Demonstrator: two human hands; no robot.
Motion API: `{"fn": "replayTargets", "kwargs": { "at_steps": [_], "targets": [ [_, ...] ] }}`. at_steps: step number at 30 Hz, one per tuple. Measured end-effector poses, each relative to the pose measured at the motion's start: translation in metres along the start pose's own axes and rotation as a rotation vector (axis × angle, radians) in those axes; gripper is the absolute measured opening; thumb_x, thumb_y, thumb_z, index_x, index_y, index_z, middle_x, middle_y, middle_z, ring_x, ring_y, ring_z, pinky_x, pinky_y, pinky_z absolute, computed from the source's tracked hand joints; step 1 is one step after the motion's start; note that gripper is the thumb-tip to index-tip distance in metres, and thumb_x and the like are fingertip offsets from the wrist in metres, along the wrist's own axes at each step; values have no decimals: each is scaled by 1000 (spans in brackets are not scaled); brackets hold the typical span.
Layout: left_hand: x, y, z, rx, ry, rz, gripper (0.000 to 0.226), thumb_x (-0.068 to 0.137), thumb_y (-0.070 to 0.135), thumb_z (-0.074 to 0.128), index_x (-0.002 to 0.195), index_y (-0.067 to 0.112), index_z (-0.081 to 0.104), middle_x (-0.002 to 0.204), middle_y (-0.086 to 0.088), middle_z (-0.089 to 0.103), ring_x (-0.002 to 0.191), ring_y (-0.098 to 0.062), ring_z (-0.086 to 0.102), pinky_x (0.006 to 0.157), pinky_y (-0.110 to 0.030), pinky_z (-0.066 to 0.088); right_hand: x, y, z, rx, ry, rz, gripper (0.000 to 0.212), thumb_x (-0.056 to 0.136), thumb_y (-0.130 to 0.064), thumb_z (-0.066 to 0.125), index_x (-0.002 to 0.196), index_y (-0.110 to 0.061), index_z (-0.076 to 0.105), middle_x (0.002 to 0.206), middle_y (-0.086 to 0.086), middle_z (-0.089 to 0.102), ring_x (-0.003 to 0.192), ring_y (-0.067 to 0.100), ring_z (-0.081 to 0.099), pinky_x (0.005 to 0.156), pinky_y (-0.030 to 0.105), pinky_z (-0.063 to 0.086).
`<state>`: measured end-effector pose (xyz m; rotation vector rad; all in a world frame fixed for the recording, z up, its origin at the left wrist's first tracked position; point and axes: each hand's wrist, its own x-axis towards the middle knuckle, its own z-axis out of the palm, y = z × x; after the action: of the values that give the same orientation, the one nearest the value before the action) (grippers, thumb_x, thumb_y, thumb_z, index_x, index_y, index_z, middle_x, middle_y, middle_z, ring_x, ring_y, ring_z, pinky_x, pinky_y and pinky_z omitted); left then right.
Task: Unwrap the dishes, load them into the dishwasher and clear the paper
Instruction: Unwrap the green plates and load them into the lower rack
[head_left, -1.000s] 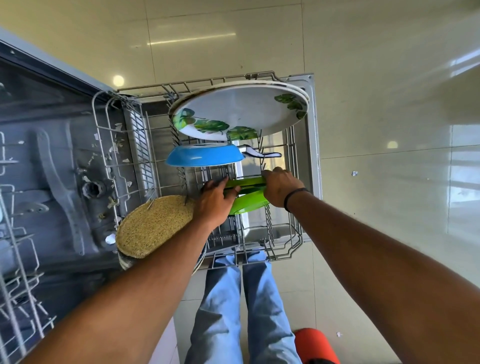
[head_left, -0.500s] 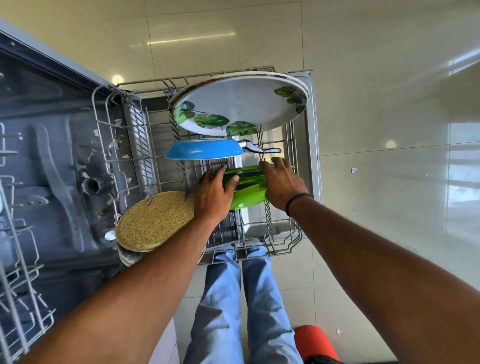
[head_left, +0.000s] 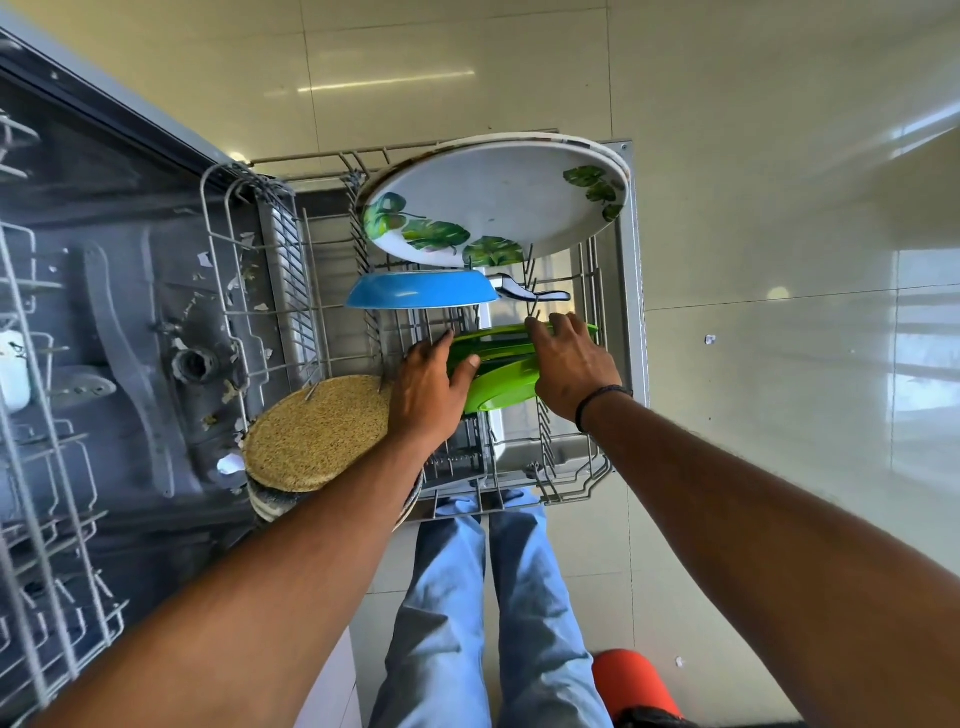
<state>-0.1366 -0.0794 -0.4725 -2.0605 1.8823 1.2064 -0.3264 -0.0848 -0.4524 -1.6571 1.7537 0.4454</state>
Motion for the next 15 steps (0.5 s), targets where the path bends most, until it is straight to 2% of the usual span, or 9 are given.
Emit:
{"fn": "replayTargets", "kwargs": {
  "at_steps": [11, 15],
  "targets": [
    [-15, -20, -4, -72, 22, 4, 64, 100, 59, 40, 152, 22, 40, 145, -13, 47, 132, -30, 47, 105, -50, 47, -14, -21, -1, -65, 145, -14, 61, 82, -2, 56, 140, -16, 42, 137, 18, 45, 133, 37, 36, 93, 51, 52],
    [-30, -14, -20, -163, 98, 0, 57, 102, 51, 47, 149, 19, 45, 144, -10, 49, 130, -27, 49, 104, -43, 46, -27, -33, -18, -36, 176, -30, 62, 80, -2, 54, 140, -15, 44, 134, 16, 47, 129, 35, 39, 91, 49, 52]
  ]
}}
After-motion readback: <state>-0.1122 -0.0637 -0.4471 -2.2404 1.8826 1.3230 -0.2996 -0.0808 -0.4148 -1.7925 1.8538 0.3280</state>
